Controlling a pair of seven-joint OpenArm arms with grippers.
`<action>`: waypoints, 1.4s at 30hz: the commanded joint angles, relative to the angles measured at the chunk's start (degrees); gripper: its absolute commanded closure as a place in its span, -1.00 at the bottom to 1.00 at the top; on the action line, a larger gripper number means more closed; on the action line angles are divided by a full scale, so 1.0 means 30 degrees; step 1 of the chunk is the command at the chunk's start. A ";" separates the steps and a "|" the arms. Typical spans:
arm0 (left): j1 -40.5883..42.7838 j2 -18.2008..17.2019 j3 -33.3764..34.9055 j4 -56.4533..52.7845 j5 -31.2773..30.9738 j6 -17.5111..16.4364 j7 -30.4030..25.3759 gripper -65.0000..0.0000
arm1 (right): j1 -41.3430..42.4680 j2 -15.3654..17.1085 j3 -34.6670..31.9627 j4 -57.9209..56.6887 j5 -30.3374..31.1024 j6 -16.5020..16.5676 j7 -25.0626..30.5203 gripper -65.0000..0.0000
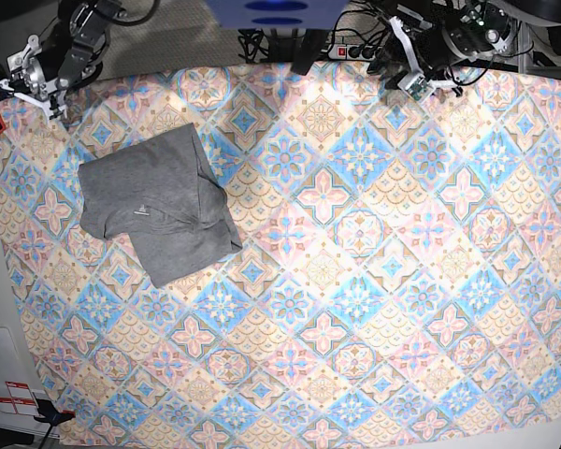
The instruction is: Fold the T-shirt properly
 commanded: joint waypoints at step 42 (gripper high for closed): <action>-0.6126 0.3209 0.0905 -1.8802 0.3204 -0.0067 -0.2405 0.32 | 0.4154 0.0025 0.6372 -2.1649 -0.1435 -0.0098 1.2889 0.56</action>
